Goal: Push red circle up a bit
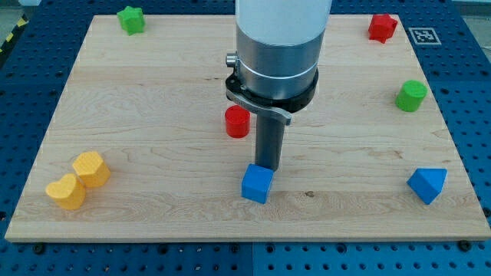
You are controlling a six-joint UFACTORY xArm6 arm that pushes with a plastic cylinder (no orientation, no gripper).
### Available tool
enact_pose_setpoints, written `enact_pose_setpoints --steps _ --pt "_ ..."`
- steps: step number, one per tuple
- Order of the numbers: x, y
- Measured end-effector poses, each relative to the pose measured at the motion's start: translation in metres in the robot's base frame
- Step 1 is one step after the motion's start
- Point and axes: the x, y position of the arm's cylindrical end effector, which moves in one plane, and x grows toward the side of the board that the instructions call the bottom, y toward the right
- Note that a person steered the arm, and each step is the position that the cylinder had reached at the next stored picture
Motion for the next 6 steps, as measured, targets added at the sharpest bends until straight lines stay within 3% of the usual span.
enact_pose_setpoints --steps 2,4,6 --pt "0.0 -0.025" --pt "-0.044 -0.029" --pt "-0.044 -0.029"
